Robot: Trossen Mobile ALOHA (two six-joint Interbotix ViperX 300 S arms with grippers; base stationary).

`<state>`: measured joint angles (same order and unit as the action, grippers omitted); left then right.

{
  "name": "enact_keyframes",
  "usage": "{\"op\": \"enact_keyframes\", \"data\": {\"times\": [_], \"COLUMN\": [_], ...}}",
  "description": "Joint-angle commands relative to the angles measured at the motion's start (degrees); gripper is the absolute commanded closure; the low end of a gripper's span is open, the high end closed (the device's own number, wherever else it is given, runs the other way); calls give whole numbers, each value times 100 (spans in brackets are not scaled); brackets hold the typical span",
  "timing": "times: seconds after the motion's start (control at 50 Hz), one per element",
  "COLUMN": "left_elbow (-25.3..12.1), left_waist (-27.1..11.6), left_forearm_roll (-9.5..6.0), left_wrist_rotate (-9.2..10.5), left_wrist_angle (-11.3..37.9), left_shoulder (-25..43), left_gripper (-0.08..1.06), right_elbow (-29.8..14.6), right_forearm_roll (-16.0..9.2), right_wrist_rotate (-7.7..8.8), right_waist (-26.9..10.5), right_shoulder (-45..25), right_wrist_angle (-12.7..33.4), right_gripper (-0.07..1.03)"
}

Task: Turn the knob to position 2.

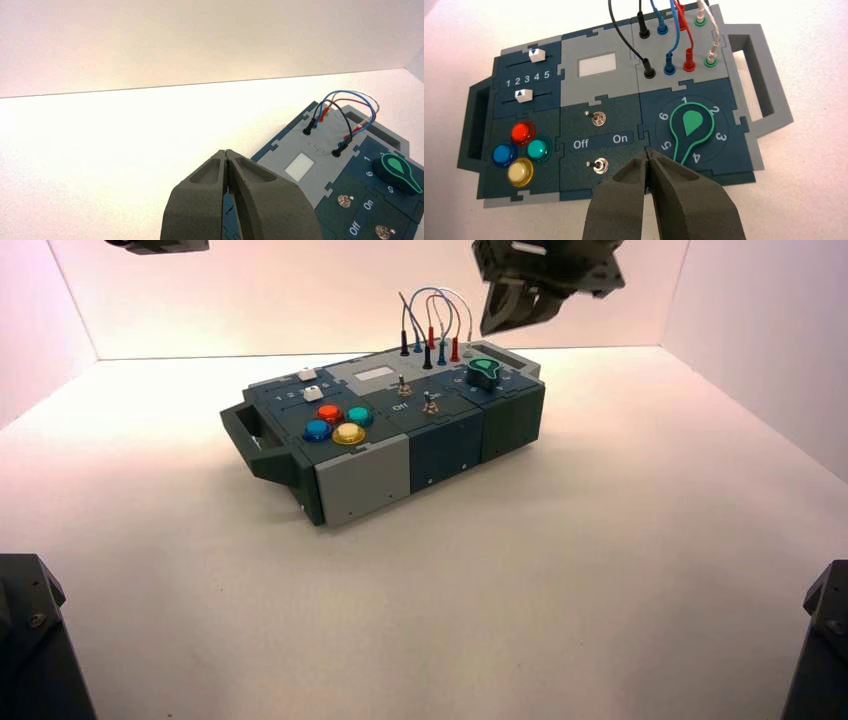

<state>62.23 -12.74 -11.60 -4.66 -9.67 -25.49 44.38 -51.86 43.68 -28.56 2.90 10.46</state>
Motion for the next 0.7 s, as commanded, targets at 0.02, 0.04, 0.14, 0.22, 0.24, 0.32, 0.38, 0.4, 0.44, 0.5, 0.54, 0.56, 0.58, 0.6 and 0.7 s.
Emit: {"op": "enact_keyframes", "data": {"times": [0.02,0.04,0.14,0.22,0.24,0.32,0.38,0.4,0.44,0.5,0.54,0.56,0.58,0.6,0.7], "left_elbow": [-62,-62,-62,-62,-62,-62,-62,-62,-62,-62,-62,-62,-62,-62,-62], "left_waist": [9,9,9,9,9,9,9,9,9,9,9,9,9,9,9], "left_forearm_roll": [0,0,0,0,0,0,0,0,0,0,0,0,0,0,0], "left_wrist_rotate": [0,0,-9,-9,0,-9,0,0,-9,-9,-9,-9,-9,-9,-9], "left_wrist_angle": [-53,-53,-53,-53,-53,-53,-53,-53,-53,-53,-53,-53,-53,-53,-53], "left_shoulder": [-35,-35,-26,-26,-18,-18,-18,-18,-18,-18,-18,-18,-18,-18,-9], "left_gripper": [101,101,101,101,101,101,101,101,101,101,101,101,101,101,101], "right_elbow": [-211,-229,-272,-325,-334,-413,-431,-431,-439,-448,-448,-448,-448,-448,-457], "right_forearm_roll": [9,9,9,9,9,9,9,9,9,9,9,9,18,18,26], "right_wrist_rotate": [26,26,26,26,26,26,26,26,26,26,26,26,26,26,26], "right_waist": [-26,-26,-26,-26,-18,-18,-18,-18,-18,-18,-18,-9,-9,-9,9], "right_shoulder": [-18,-44,-185,-325,-352,-501,-527,-527,-527,-571,-580,-598,-615,-615,-677], "right_wrist_angle": [-18,-18,-26,-18,-9,35,44,44,44,44,44,44,53,53,44], "right_gripper": [98,98,98,98,98,98,98,98,98,98,98,98,98,98,98]}}
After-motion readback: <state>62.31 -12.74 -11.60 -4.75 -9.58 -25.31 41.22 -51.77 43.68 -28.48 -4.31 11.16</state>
